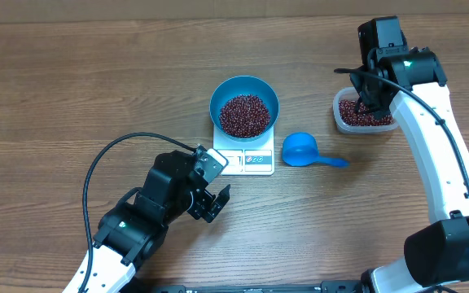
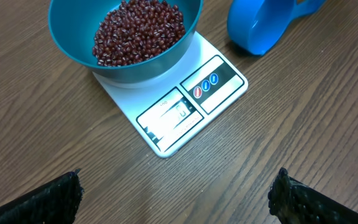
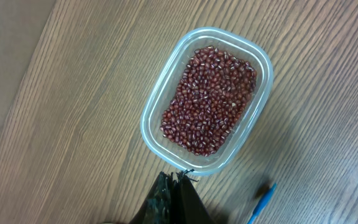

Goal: Scoop item into bowl and weigh 150g on scale

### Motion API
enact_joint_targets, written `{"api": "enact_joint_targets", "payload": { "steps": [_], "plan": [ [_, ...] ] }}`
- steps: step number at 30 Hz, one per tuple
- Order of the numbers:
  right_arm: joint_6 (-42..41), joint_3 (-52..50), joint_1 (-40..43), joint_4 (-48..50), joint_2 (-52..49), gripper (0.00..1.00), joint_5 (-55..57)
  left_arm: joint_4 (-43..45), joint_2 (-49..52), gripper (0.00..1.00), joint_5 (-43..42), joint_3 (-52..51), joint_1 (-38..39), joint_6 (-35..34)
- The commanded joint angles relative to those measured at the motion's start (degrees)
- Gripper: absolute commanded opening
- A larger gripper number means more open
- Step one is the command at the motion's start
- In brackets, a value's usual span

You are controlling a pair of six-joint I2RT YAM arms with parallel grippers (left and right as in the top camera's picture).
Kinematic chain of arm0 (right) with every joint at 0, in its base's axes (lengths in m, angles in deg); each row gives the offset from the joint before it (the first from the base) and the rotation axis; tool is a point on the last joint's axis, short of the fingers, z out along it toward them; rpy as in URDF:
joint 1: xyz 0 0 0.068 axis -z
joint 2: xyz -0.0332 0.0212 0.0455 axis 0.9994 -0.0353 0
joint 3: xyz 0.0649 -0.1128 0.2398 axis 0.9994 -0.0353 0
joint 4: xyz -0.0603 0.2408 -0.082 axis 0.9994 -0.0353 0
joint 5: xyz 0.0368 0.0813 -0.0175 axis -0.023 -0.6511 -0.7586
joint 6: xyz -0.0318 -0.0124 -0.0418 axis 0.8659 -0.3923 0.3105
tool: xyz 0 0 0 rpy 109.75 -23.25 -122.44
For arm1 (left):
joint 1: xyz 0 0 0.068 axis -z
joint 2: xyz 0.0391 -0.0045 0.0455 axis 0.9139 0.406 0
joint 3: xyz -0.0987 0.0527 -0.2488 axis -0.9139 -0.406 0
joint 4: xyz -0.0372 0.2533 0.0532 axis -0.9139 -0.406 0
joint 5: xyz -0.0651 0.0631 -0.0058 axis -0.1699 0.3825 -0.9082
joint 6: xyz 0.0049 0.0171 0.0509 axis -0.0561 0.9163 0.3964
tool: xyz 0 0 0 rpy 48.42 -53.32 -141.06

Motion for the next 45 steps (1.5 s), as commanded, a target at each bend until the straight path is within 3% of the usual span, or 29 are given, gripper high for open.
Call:
{"api": "enact_joint_targets", "payload": {
  "steps": [1,6,20,26,32,45],
  "plan": [
    [1.09,0.90,0.33,0.26,-0.26,0.04,1.05,0.15,-0.11,1.00,-1.03,-0.02,-0.31,-0.04],
    [2.32,0.90,0.33,-0.28,-0.26,0.04,-0.13,0.15,-0.11,0.99,-1.03,-0.02,-0.31,-0.04],
    [25.64,0.87,0.31,-2.27,-0.26,0.05,-10.16,0.15,-0.11,1.00,-1.03,-0.02,-0.31,-0.04],
    [33.90,-0.04,0.31,-2.89,-0.26,0.24,-11.74,0.15,-0.11,0.99,-1.03,-0.02,-0.31,-0.04],
    [36.83,-2.40,0.31,-2.89,-0.28,0.51,-12.55,0.15,-0.11,1.00,-1.03,-0.02,-0.31,-0.04],
    [49.77,-11.28,0.31,-0.35,-0.28,0.69,-20.26,0.15,-0.11,1.00,-1.03,-0.02,-0.31,-0.04]
  ]
}}
